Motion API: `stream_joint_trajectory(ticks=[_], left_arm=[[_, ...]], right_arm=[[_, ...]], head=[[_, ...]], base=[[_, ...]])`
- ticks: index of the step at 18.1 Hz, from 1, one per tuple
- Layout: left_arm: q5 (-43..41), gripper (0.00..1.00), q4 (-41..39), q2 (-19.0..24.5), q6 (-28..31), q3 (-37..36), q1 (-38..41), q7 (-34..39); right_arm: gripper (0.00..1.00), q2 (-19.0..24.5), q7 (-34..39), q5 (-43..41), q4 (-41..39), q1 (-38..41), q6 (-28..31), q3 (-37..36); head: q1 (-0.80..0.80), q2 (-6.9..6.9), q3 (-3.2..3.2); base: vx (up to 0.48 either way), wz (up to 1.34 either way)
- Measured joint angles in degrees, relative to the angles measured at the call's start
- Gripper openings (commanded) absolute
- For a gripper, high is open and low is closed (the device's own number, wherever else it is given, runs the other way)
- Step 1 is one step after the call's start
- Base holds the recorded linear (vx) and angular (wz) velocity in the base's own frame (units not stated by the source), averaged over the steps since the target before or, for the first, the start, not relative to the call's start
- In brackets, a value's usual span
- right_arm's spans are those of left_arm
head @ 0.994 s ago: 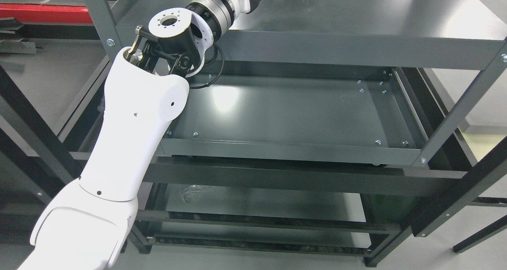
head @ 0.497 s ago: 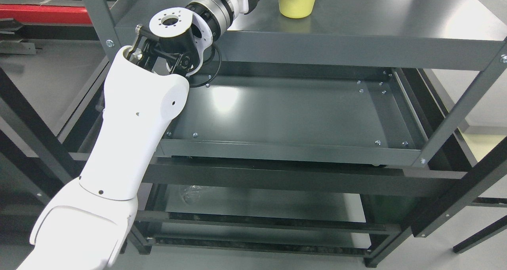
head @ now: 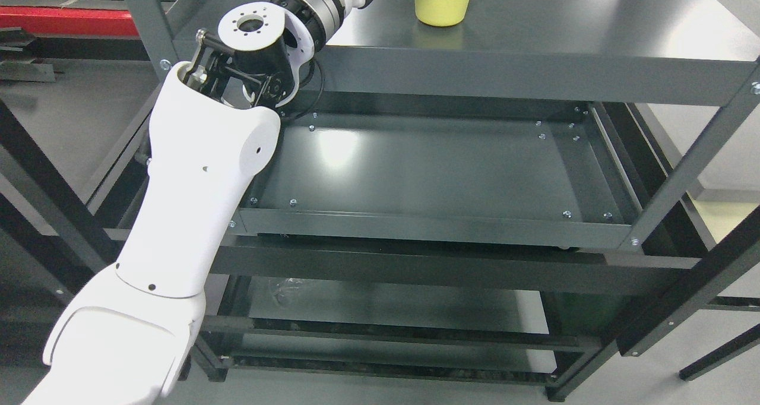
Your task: Place yellow IKEA cup on middle right shelf
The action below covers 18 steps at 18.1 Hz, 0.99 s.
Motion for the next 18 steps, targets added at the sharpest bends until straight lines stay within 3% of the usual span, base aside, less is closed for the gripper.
stream_joint_trajectory(ticks=[5,9,13,18], left_arm=[[-0.4,0.96,-3.6,0.0,-0.3,1.6,-0.7,-0.3],[2.8,0.94,-6.3,0.0,4.3,2.7,-1.0,-6.8],[8.9,0.95,-9.9,0.0,10.7,4.0,-1.1,-20.3],[12.9,0.95,-14.3,0.0,12.4,4.6,-0.2,-40.1]], right_arm=[[0.99,0.0,0.0,0.0,0.0,0.0,0.0,0.0],[1.00,0.0,0.0,0.0,0.0,0.0,0.0,0.0],[0.99,0.0,0.0,0.0,0.0,0.0,0.0,0.0],[1.00,0.0,0.0,0.0,0.0,0.0,0.0,0.0]], head=[[0.00,0.00,0.00],[0.00,0.00,0.00],[0.00,-0.01,0.00],[0.00,-0.01,0.00]], base=[[0.000,0.00],[0.000,0.00],[0.000,0.00],[0.000,0.00]])
